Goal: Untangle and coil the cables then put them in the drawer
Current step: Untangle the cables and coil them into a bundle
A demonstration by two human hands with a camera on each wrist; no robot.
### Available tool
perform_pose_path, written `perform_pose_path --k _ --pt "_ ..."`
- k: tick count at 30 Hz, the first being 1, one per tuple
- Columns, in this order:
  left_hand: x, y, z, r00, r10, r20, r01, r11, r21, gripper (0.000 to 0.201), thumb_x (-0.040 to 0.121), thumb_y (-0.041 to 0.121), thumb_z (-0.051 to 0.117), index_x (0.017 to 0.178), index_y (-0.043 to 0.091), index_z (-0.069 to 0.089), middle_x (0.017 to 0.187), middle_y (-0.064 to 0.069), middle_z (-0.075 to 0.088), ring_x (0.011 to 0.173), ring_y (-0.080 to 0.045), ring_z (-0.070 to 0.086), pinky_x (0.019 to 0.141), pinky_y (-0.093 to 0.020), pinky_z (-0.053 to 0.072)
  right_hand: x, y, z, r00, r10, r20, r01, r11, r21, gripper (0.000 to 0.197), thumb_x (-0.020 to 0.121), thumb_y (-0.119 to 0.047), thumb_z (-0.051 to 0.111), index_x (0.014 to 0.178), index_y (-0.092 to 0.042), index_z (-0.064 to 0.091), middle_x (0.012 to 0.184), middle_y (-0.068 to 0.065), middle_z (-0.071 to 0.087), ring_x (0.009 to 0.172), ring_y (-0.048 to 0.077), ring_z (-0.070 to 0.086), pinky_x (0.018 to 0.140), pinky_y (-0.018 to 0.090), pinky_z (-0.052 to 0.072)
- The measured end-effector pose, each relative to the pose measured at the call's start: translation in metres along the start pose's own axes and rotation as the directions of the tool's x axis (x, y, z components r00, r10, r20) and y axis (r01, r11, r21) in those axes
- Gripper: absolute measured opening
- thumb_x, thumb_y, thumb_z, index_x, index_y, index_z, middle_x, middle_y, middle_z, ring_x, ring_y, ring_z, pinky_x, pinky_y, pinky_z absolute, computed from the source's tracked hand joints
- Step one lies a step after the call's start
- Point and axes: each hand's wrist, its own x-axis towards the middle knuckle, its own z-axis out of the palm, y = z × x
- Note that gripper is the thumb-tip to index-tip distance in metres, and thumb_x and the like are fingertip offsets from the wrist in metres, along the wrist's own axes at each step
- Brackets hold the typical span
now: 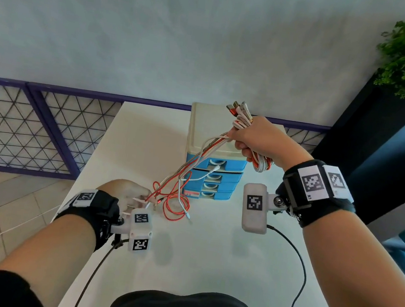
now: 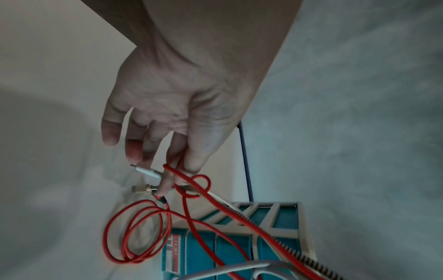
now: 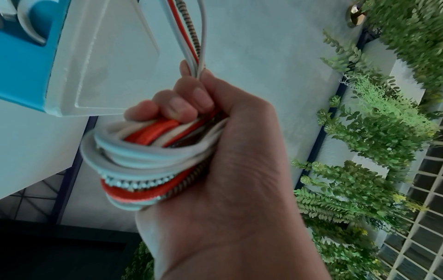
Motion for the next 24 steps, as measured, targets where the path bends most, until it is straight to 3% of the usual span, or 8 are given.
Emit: perform_pose_path --k 2,5,9,11,15,18,22,24 --pt "0.003 -0.001 0.002 0.999 -0.036 -0.029 0.038 0.997 0.072 0.032 0.059 0.027 0.079 0.084 0.007 0.077 0.086 -0.011 0.066 0.080 -0.025 0.056 0.076 -0.034 0.045 -0.001 0.000 0.002 1.000 -0.004 0.010 0.004 1.000 0.004 0.015 0.092 -0.020 0.058 0.091 -0.005 0.062 0.055 -0.002 0.054 0.040 0.009 0.046 0.047 0.025 0.047" --pt "0.014 0.004 0.009 0.980 -0.022 -0.199 0.088 0.939 0.332 0.034 0.054 0.033 0.085 0.076 0.008 0.075 0.076 -0.007 0.062 0.069 -0.022 0.055 0.068 -0.028 0.046 -0.001 -0.001 0.006 1.000 -0.006 0.022 0.006 1.000 0.015 0.013 0.092 -0.019 0.058 0.087 -0.007 0.061 0.055 -0.002 0.052 0.040 0.009 0.045 0.048 0.025 0.046" --pt "0.026 0.016 0.026 0.962 0.174 -0.210 -0.052 0.872 0.486 0.005 0.075 0.004 0.071 0.074 0.008 0.074 0.060 -0.005 0.063 0.055 -0.015 0.055 0.062 -0.024 0.048 0.000 -0.005 0.006 0.999 -0.020 0.035 0.019 1.000 0.012 0.013 0.092 -0.020 0.057 0.084 -0.010 0.060 0.054 -0.003 0.052 0.039 0.008 0.045 0.048 0.025 0.047" --pt "0.030 0.013 0.025 0.971 0.142 -0.191 -0.059 0.921 0.386 0.017 0.082 -0.004 0.062 0.070 0.008 0.068 0.054 0.000 0.067 0.051 -0.010 0.063 0.063 -0.023 0.054 0.000 -0.006 0.006 0.999 -0.030 0.031 0.029 0.999 0.027 0.013 0.092 -0.020 0.057 0.084 -0.010 0.060 0.055 -0.003 0.052 0.040 0.009 0.045 0.049 0.026 0.047" --pt "0.026 -0.002 0.011 0.998 -0.036 -0.056 0.032 0.996 -0.081 0.009 0.088 -0.005 0.058 0.087 -0.010 0.065 0.081 -0.018 0.068 0.060 -0.018 0.071 0.058 -0.026 0.060 0.000 -0.006 -0.001 1.000 -0.019 -0.012 0.020 0.997 0.068 0.009 0.091 -0.017 0.058 0.087 -0.009 0.058 0.058 0.000 0.053 0.044 0.012 0.046 0.050 0.026 0.047" --pt "0.027 -0.008 0.003 0.999 -0.022 -0.049 0.013 0.987 -0.162 0.013 0.087 -0.007 0.058 0.095 -0.015 0.063 0.078 -0.020 0.071 0.061 -0.021 0.073 0.053 -0.027 0.058 0.001 -0.002 -0.001 1.000 -0.021 -0.023 0.022 0.998 0.060 0.013 0.090 -0.016 0.058 0.092 -0.004 0.062 0.057 0.000 0.053 0.043 0.011 0.046 0.049 0.026 0.047" --pt "0.029 0.000 0.007 0.981 -0.048 -0.189 0.099 0.959 0.265 0.014 0.074 -0.003 0.065 0.086 -0.009 0.071 0.072 -0.013 0.068 0.064 -0.017 0.068 0.078 -0.026 0.057 0.001 -0.002 0.011 0.999 -0.035 0.020 0.034 0.999 0.014 0.013 0.091 -0.017 0.058 0.090 -0.005 0.062 0.053 -0.003 0.053 0.039 0.009 0.046 0.046 0.023 0.046" --pt "0.025 0.008 0.016 0.971 0.077 -0.226 0.059 0.839 0.541 0.012 0.077 0.000 0.061 0.085 0.000 0.070 0.082 -0.014 0.066 0.074 -0.025 0.063 0.074 -0.026 0.051 0.000 -0.003 0.015 0.998 -0.043 0.046 0.043 0.999 0.012 0.013 0.091 -0.018 0.059 0.088 -0.005 0.061 0.052 -0.003 0.053 0.037 0.008 0.046 0.044 0.022 0.046"
